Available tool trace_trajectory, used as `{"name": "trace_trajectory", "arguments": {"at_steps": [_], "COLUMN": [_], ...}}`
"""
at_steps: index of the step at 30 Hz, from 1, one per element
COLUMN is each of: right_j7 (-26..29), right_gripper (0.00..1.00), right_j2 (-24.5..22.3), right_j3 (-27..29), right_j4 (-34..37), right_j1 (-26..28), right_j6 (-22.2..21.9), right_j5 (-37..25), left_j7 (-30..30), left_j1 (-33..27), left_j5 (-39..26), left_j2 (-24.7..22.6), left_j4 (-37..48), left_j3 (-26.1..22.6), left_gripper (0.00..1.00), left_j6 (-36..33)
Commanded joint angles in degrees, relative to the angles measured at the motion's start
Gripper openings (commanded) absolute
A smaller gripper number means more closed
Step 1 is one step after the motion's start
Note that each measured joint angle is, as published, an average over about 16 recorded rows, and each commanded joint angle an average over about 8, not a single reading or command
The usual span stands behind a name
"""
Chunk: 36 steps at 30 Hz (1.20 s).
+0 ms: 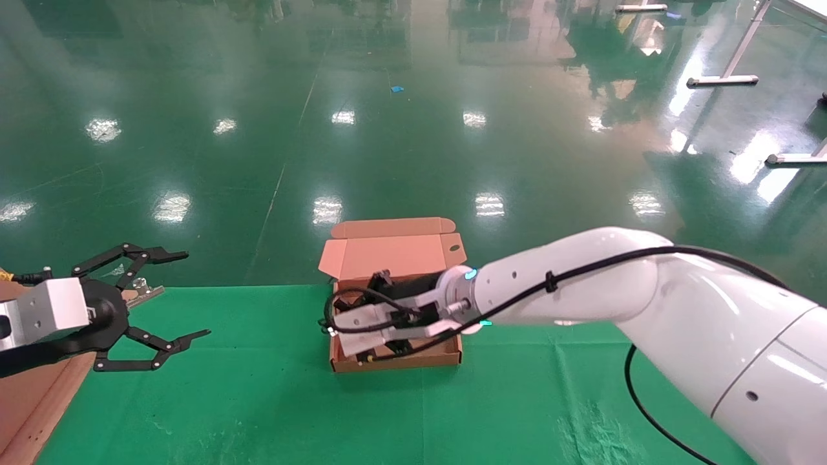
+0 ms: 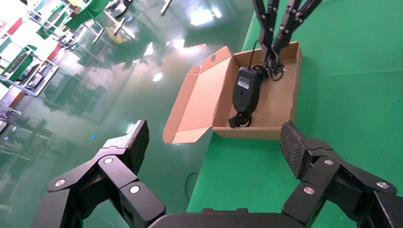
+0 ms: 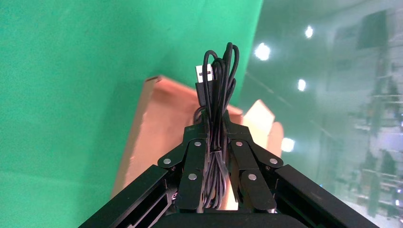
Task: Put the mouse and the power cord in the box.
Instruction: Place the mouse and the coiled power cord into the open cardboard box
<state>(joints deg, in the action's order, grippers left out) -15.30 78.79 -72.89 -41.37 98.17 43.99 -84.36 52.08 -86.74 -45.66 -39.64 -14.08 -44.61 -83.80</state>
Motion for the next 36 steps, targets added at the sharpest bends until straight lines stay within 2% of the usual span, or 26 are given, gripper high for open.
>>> {"name": "trace_trajectory", "arguments": {"at_steps": [1,14,22,36], "right_j7": [0.8,1.3,1.5,3.3], "right_gripper": [0.0,0.0,0.0,0.0], "right_j2": [-0.1,-0.4,-0.4,-0.3], "right_j3": [-2.2,-7.8,-9.9,-12.6], "right_j4": [-0.1,3.9,4.7,4.9], "right_j1": [-0.3,-0.5,-1.2,-2.0], "right_j6": [-1.0,-4.5,-4.3,-12.3], "right_j5": [0.4,1.4,2.4,0.7], "left_j7": [0.5,2.4,3.3,4.2], "left_j1": [-0.4,-2.4,-3.1,-4.0], "left_j5": [-0.2,-1.0,-1.3,-1.7], "left_j2": [-0.3,-1.6,-2.2,-2.8], "left_j4": [1.1,5.7,7.6,9.6], "left_j3": [-0.1,-0.6,-0.8,-1.0], "left_gripper": [1.0,1.0,1.0,1.0], "left_j6": [-0.6,-2.8,-3.6,-4.5]}}
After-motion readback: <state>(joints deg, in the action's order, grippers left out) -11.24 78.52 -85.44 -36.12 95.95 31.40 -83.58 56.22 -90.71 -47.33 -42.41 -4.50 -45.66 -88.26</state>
